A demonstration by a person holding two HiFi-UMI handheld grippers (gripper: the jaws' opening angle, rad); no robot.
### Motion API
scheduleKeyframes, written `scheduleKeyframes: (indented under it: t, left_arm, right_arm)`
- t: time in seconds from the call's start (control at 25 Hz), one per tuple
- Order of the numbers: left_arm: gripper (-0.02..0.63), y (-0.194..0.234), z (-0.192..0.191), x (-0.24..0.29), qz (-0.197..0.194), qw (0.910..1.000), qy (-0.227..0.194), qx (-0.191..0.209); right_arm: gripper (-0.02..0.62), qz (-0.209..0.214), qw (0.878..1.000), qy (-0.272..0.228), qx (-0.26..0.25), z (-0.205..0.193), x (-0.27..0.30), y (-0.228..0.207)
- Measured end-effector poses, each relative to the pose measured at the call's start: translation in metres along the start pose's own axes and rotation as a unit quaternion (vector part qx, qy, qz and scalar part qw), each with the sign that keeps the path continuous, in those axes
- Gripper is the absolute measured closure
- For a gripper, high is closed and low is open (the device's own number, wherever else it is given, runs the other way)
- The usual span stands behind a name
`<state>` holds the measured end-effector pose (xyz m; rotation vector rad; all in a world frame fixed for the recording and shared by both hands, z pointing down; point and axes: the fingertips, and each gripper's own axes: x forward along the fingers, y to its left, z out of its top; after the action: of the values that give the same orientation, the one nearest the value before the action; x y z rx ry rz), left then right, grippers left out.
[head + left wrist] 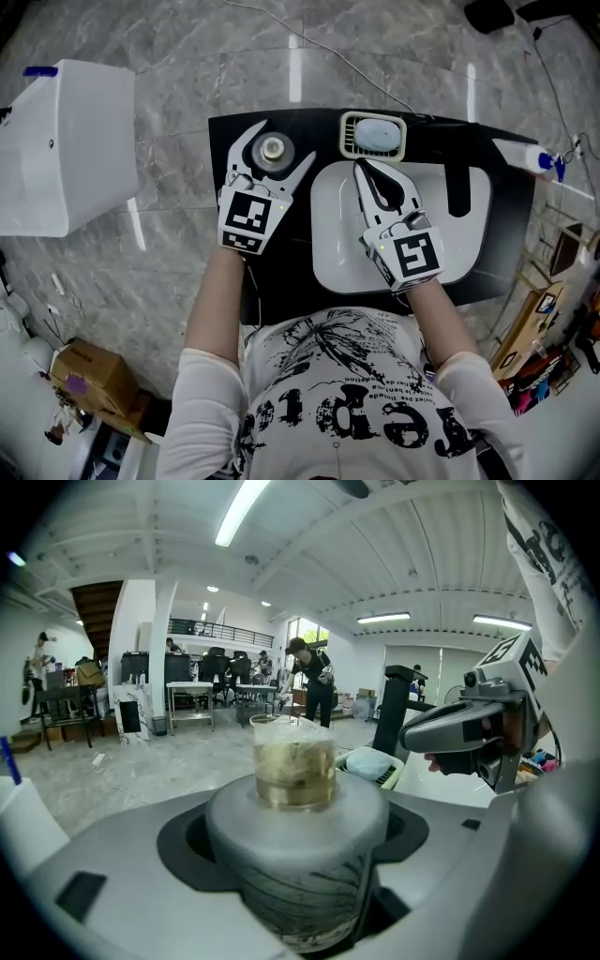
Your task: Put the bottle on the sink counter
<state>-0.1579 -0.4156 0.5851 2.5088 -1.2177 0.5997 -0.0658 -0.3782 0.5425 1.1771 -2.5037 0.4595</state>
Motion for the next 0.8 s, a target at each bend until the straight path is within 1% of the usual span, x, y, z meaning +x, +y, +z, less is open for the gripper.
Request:
scheduleKeyframes:
  t: [0.32, 0.48, 0.68, 0.8]
  left_arm:
    - [0.258, 0.0, -0.004, -0.008, 0.022, 0.9997, -0.001, -0.012]
    - [0.241, -0.004, -0.007, -0.012, 0.024, 0.9996, 0.004, -0.01]
    - [0.228, -0.003, 0.0, -0.018, 0.026, 0.9994, -0.017, -0.013]
    - [0.227, -0.003, 0.013, -0.027, 0.034, 0.9985, -0.04, -0.015]
  right_arm:
    - [0.58, 0.001, 1.0, -0.003, -0.004, 0.002, -0.005, 0.003]
    - [0.58, 0.0, 1.0, -0.006, -0.008, 0.007, -0.008, 0.004]
    - [0.58, -0.002, 1.0, -0.006, -0.013, 0.01, -0.016, 0.011]
    - [0.58, -0.005, 1.0, -0.007, -0.012, 0.01, -0.024, 0.013]
